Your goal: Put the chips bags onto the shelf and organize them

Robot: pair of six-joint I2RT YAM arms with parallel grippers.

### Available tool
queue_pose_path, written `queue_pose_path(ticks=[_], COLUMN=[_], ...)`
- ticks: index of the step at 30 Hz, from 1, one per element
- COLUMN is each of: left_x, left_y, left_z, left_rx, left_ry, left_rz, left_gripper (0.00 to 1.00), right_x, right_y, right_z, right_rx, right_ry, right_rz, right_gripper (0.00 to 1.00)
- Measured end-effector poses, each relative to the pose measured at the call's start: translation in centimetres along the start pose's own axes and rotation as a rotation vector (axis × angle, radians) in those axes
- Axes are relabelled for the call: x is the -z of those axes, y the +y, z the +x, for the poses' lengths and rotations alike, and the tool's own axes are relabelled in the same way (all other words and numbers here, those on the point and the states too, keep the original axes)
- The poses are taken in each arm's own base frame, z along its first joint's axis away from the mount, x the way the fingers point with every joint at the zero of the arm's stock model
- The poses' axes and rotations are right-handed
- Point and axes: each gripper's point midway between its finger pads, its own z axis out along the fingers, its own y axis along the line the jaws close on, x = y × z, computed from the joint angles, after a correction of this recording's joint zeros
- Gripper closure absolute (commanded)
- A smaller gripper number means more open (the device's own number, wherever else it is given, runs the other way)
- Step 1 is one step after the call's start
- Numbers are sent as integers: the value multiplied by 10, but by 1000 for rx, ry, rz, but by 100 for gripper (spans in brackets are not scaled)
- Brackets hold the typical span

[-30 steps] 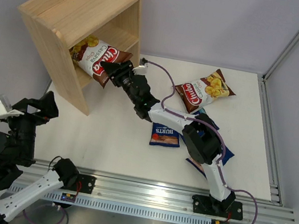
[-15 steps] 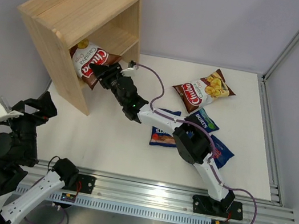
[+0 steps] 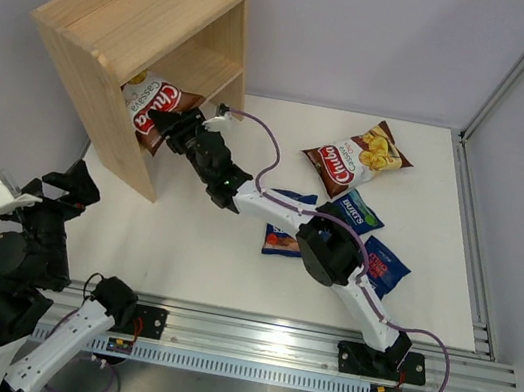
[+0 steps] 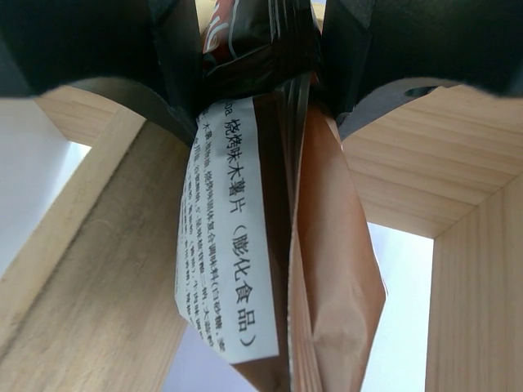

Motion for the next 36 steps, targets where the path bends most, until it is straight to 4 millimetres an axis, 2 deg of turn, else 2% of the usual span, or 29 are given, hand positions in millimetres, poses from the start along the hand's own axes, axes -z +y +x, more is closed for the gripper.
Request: queue_pose_path(ticks=[5, 6, 8, 9, 10, 18, 23, 32, 36], left_x=[0, 0, 0, 0, 0, 0, 0, 0, 0], left_y=[1, 1, 1, 1, 1, 1, 1, 1, 1], left_z=[0, 0, 0, 0, 0, -1, -1, -1, 0], left_rx=[5, 6, 8, 8, 9, 8, 8, 8, 7], left_ry=[-3, -3, -3, -3, -3, -5, -5, -5, -3], left_rz=[-6, -6, -6, -6, -6, -11, -11, -11, -7], left_gripper=[1, 1, 1, 1, 1, 1, 1, 1, 1], right_x=[0, 0, 1, 1, 1, 14, 23, 33, 47], right_y=[2, 1, 0, 0, -1, 0, -1, -13, -21], right_z=[6, 7, 9, 10, 10, 9, 1, -7, -20], right_rx=[44, 58, 87, 106, 121, 239, 291, 362, 381], right_ry=[6, 6, 6, 6, 7, 15, 2, 2, -3], right_rz=[6, 7, 9, 9, 10, 24, 46, 107, 157], right_gripper=[61, 49, 38, 25, 20, 17, 1, 0, 0])
